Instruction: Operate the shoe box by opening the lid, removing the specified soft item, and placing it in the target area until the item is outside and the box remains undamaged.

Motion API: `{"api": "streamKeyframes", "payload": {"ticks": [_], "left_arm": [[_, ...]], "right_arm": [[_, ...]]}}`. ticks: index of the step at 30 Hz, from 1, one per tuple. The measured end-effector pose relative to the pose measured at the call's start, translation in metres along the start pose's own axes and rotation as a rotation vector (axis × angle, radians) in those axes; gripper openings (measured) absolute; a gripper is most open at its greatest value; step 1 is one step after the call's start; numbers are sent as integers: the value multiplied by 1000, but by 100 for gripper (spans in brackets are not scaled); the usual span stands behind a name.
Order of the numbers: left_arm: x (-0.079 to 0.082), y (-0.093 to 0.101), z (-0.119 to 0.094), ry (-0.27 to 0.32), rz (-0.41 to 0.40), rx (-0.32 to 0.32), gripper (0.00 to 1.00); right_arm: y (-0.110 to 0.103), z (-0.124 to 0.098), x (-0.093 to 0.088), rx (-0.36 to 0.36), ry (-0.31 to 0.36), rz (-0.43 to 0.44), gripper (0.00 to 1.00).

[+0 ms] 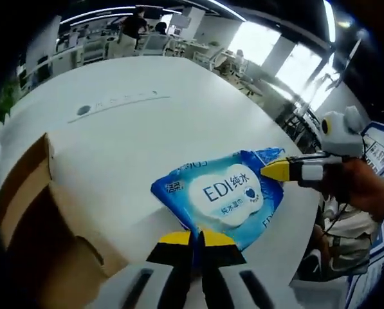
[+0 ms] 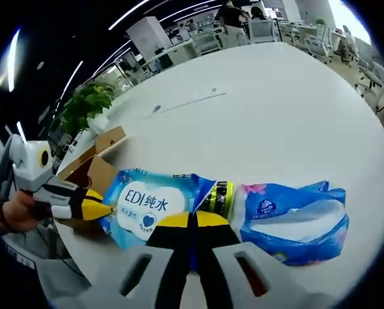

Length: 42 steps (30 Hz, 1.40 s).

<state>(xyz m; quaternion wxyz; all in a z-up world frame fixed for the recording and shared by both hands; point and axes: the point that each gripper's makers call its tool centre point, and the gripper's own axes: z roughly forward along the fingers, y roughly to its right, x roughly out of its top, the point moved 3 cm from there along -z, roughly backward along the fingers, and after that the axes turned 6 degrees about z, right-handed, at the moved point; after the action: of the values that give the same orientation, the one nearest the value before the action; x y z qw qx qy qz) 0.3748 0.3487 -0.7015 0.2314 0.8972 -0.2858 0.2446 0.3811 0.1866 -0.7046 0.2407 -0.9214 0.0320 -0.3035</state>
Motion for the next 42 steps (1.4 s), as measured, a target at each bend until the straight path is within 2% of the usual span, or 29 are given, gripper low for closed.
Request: {"api": "streamKeyframes", "payload": {"ticks": [6,13,22,26,33,38,42], "left_arm": [[-2,-2,8,-9,-19,6,3],[-2,-3,16,-34,6,30,2],[-3,-5,20,-66,12,29,3],[-4,-3,18,-68,51,37,3],[-4,-7,10,-71,48,57,3],[0,-13,-1,-50,86,73,2],[4,-20,-11,-25,59,65,2]], "right_arm": [[8,6,-4,-12,-6,17,0],[13,10,-6,-27,-15,7,0],[15,13,-6,-43,-7,-3,0],[17,12,-8,-53,-2,-1,0],[16,9,-8,-67,-4,8,3],[17,3,-6,-90,0,-7,3],[18,-4,-3,-106,6,-26,1]]}}
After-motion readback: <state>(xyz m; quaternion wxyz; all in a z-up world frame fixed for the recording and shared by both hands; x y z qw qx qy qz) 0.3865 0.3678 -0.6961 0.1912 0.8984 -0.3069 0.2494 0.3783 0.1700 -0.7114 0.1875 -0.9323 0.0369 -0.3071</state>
